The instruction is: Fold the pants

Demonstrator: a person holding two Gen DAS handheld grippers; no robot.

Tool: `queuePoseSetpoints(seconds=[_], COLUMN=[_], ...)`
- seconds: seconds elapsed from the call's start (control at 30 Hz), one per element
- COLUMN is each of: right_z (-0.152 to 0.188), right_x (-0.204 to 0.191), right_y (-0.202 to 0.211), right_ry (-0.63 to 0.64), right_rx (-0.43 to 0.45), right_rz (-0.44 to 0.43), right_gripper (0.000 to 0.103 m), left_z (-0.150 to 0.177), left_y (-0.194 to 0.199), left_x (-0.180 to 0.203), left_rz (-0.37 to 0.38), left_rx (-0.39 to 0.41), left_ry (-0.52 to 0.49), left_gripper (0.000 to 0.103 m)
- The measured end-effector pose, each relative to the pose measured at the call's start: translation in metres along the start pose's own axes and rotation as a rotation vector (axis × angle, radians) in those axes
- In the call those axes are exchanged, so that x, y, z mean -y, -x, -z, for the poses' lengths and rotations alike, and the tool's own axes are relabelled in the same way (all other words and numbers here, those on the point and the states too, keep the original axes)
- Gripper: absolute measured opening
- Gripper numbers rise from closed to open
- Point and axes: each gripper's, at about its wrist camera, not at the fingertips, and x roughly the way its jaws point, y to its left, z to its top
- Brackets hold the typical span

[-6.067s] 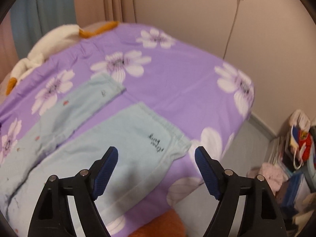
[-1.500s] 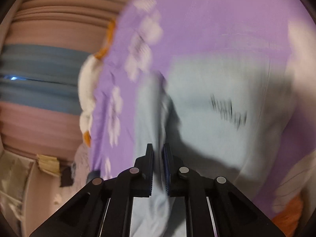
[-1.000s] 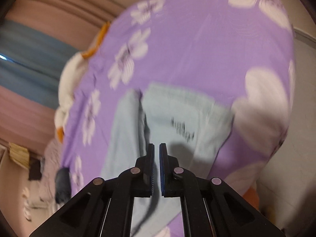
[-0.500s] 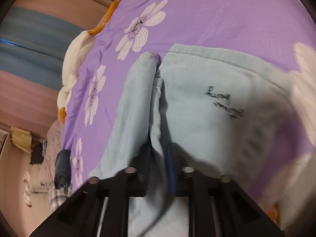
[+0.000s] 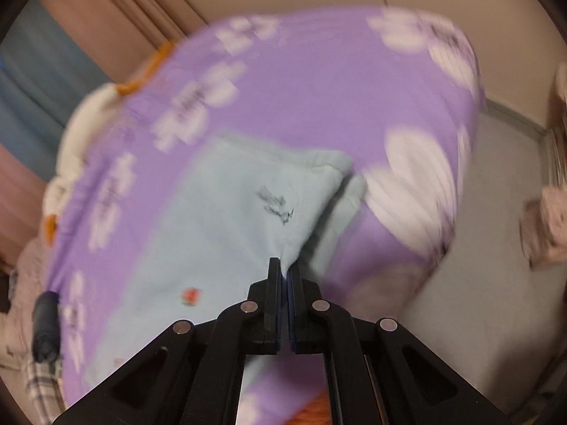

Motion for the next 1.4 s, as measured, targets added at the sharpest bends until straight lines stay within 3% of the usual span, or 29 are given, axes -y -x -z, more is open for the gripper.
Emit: queuePoseSetpoints(seconds=[0.1, 0.27, 0.43, 0.57, 0.67, 0.77, 0.8, 0.83, 0.87, 0.9, 0.97, 1.1, 1.2, 1.23, 1.3, 1.4], right_z=[-0.007, -0.007, -0.003, 0.001, -0.003, -0.003, -0.001, 0.000, 0.002, 0.005, 0.015, 0.055, 0.091, 0.110, 0.137, 0.177], right_x=[0.003, -0.005, -0.001, -0.005, -0.012, -0.026, -0.035, -0.046, -0.055, -0.068, -0.099, -0.180, -0.234, -0.259, -0.289, -0.324], right_y=[0.007, 0.031, 0.008, -0.005, 0.000, 0.014, 0.020, 0.026, 0.030, 0.035, 0.041, 0.034, 0.012, 0.001, -0.015, -0.039], right_ry=[-0.020, 0.015, 0.014, 0.030, 0.073, 0.130, 0.163, 0.204, 0.236, 0.275, 0.358, 0.587, 0.705, 0.773, 0.850, 0.928], right_rx=[0.006, 0.053, 0.011, -0.001, -0.015, -0.009, -0.005, -0.003, -0.003, -0.004, -0.019, -0.136, -0.279, -0.335, -0.399, -0.503], right_rz=[-0.027, -0.059, -0.015, 0.018, 0.068, 0.110, 0.108, 0.100, 0.091, 0.067, -0.007, -0.221, -0.336, -0.370, -0.387, -0.399], right_gripper=[0.004, 0.003, 0.003, 0.003, 0.003, 0.004, 0.006, 0.009, 0.022, 0.039, 0.048, 0.048, 0.048, 0.048, 0.048, 0.048], left_z=[0.000, 0.009, 0.017, 0.017, 0.015, 0.013, 0.011, 0.009, 0.006, 0.002, -0.006, -0.030, -0.045, -0.049, -0.052, -0.047], left_y=[0.010, 0.041, 0.013, 0.009, 0.018, 0.037, 0.046, 0.053, 0.061, 0.068, 0.077, 0.074, 0.050, 0.040, 0.022, 0.010], left_x=[0.002, 0.020, 0.000, -0.016, -0.010, -0.001, 0.001, 0.003, 0.004, 0.005, 0.006, 0.002, -0.003, -0.006, -0.010, -0.021], left_rz=[-0.005, -0.015, -0.095, -0.037, -0.063, -0.108, -0.098, -0.091, -0.087, -0.091, -0.104, -0.064, -0.047, -0.051, -0.060, -0.053], left_rx=[0.004, 0.067, -0.025, -0.028, -0.061, -0.037, -0.024, -0.008, 0.023, 0.053, 0.103, 0.186, 0.150, 0.127, 0.080, 0.065], left_ry=[0.011, -0.054, -0.051, 0.020, -0.005, -0.032, -0.037, -0.038, -0.039, -0.043, -0.063, -0.074, -0.071, -0.073, -0.074, -0.057], left_gripper=[0.014, 0.012, 0.015, 0.018, 0.016, 0.029, 0.039, 0.046, 0.059, 0.065, 0.066, 0.069, 0.067, 0.064, 0.036, 0.034])
